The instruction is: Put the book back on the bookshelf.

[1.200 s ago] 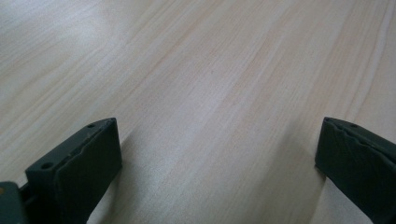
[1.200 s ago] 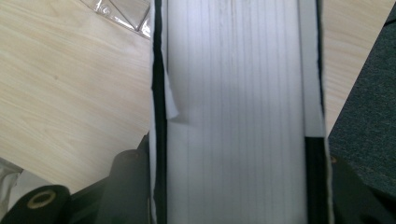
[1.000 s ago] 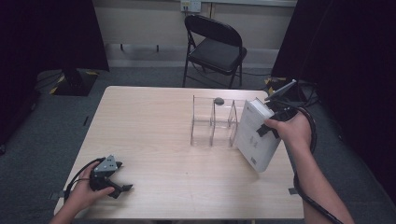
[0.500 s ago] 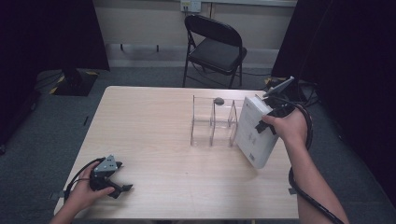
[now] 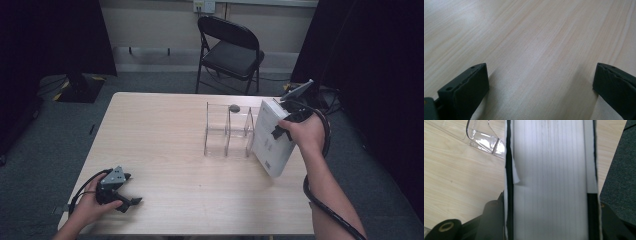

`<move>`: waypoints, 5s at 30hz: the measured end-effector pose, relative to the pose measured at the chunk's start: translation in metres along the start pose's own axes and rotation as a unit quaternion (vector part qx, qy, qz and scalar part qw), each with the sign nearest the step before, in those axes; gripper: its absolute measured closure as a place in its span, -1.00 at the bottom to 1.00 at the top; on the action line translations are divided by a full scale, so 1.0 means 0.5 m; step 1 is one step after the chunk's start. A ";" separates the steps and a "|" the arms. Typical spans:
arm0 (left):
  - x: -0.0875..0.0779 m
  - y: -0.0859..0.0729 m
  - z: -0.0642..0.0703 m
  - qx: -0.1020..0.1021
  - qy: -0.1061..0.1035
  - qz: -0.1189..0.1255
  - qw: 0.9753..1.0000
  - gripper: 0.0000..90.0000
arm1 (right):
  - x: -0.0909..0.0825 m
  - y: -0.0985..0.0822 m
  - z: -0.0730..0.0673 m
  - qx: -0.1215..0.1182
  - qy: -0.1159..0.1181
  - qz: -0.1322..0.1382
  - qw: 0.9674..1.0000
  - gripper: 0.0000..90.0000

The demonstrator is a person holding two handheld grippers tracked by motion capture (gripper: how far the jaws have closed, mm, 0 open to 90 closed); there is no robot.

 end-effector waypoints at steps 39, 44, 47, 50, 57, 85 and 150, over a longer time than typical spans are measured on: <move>0.000 0.000 0.000 0.000 0.000 0.000 1.000 -1.00 | 0.000 0.050 -0.001 0.057 -0.009 0.024 0.998 0.16; 0.000 0.000 0.000 0.000 0.000 0.000 1.000 -1.00 | 0.000 0.056 -0.004 0.061 -0.012 0.028 0.998 0.16; 0.000 0.000 0.000 0.000 0.000 0.000 1.000 -1.00 | 0.002 0.061 -0.006 0.063 -0.014 0.028 0.998 0.16; 0.000 0.000 0.000 0.000 0.000 0.000 1.000 -1.00 | 0.004 0.066 -0.008 0.065 -0.012 0.027 0.997 0.16; 0.000 0.000 0.000 0.000 0.000 0.000 1.000 -1.00 | 0.011 0.077 -0.011 0.065 -0.019 0.023 0.997 0.16; 0.000 0.000 0.000 0.000 0.000 0.000 1.000 -1.00 | 0.015 0.100 0.004 0.080 -0.022 0.024 0.996 0.16; 0.000 0.000 0.000 0.000 0.000 0.000 1.000 -1.00 | 0.068 0.140 0.004 0.115 -0.034 0.038 0.992 0.16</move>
Point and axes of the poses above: each handheld gripper's, and its own axes: x roughly forward along the jaws, y roughly out of its top, z roughly to its right, the point moved 5 cm from there along x, roughly forward along the jaws, and after that the axes turned 10 degrees about -z, right-handed, at the moved point
